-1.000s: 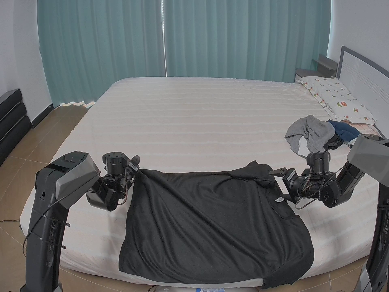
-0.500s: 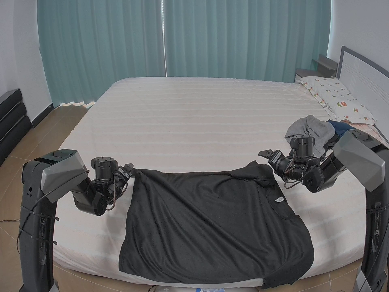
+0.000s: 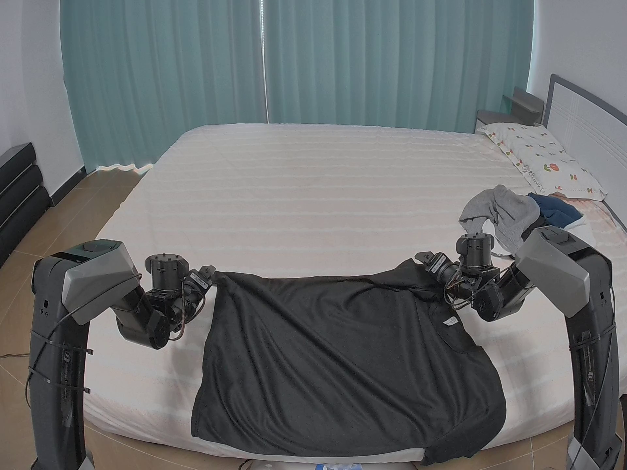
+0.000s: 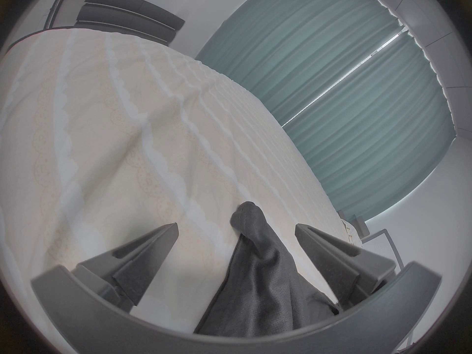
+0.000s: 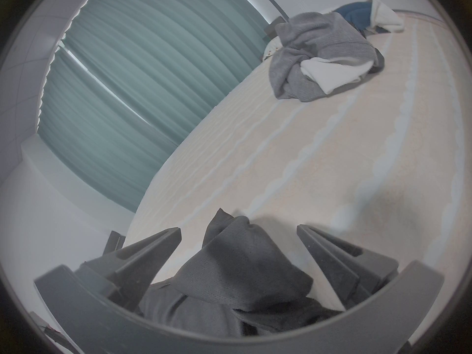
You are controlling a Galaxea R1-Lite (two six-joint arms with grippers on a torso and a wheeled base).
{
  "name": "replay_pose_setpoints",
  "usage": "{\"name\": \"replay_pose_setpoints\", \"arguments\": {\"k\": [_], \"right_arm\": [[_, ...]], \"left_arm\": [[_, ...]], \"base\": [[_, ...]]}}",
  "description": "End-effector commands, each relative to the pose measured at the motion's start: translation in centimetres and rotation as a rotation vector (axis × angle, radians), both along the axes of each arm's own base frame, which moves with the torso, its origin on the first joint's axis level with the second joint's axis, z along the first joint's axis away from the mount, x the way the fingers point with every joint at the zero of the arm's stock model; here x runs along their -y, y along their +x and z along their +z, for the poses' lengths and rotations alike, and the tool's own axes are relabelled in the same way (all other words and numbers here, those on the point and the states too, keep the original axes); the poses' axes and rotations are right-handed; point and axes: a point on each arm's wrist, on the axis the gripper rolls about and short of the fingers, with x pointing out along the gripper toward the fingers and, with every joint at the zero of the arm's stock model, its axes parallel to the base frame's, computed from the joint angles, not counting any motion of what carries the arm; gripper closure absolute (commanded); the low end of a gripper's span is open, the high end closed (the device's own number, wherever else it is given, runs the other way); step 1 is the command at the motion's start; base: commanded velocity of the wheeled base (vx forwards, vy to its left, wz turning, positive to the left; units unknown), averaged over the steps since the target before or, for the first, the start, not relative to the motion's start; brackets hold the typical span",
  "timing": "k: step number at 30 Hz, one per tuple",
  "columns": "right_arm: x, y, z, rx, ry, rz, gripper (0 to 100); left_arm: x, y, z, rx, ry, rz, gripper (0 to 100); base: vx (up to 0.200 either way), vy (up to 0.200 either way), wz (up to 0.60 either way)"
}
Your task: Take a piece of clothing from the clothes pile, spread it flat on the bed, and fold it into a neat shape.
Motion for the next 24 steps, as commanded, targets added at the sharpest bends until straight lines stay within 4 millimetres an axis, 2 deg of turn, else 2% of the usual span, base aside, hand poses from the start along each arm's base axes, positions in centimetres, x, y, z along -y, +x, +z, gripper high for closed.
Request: {"name": "replay_pose_setpoints", "arguments": {"k": [1,6,8,13,20,24], "right_arm": [[-0.4,0.4,-0.6,0.009,-0.032,0.009,100],[0.1,1.0,-0.6,0.034,-0.141,0.044,100],[0.4,1.8,0.1,0.075,-0.178,0.049,100],[0.1,3.9,3.2,0.205,-0.170,0.037,100],[0.2,6.1,3.7,0.281,-0.173,0.003,100],[0.1,7.8,5.1,0.320,-0.184,-0.049,100]], "left_arm": [[0.0,0.0,0.1,0.004,-0.001,0.001,0],[0.0,0.0,0.1,0.003,0.000,0.001,0],[0.0,0.0,0.1,0.003,0.000,0.001,0],[0.1,0.0,0.1,0.003,0.000,-0.001,0],[0.1,0.0,0.0,0.001,0.002,0.000,0],[0.1,0.0,0.0,0.001,0.002,0.000,0]], "base": [[0.000,0.000,0.00],[0.000,0.000,0.00],[0.000,0.000,0.00],[0.000,0.000,0.00],[0.000,0.000,0.00],[0.000,0.000,0.00]]}}
